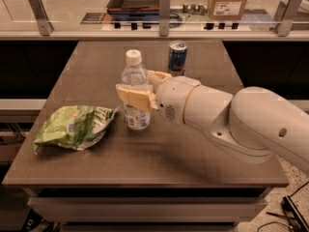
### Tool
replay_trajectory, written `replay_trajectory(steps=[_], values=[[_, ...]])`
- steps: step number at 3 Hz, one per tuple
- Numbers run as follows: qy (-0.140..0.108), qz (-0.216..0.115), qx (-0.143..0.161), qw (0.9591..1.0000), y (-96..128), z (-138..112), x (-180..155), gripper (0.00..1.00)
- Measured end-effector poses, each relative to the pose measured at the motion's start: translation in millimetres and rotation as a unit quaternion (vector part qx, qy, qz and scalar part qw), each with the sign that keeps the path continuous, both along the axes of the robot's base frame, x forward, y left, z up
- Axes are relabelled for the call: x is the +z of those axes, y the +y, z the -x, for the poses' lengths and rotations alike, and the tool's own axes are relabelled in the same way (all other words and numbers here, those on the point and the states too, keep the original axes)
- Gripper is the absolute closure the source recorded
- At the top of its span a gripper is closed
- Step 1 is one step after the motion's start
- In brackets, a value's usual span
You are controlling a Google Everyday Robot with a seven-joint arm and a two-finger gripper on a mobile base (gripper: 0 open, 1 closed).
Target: Move blue plastic bottle near green jalapeno chip bag
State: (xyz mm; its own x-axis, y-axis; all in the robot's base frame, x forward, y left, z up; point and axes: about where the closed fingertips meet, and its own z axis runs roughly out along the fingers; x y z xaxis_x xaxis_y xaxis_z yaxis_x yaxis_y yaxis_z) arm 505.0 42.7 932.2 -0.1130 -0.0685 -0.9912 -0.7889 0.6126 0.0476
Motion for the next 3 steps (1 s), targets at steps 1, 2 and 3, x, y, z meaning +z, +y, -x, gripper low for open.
replay_trajectory(steps=[1,2,3], values=[[-0.001,0.001,0.001,1.0,2.1,0.8,0.8,0.13],[-0.002,0.002,0.003,1.0,4.1,1.6,1.7,0.0],[-0.002,0.002,0.003,1.0,4.2,1.6,1.7,0.0]])
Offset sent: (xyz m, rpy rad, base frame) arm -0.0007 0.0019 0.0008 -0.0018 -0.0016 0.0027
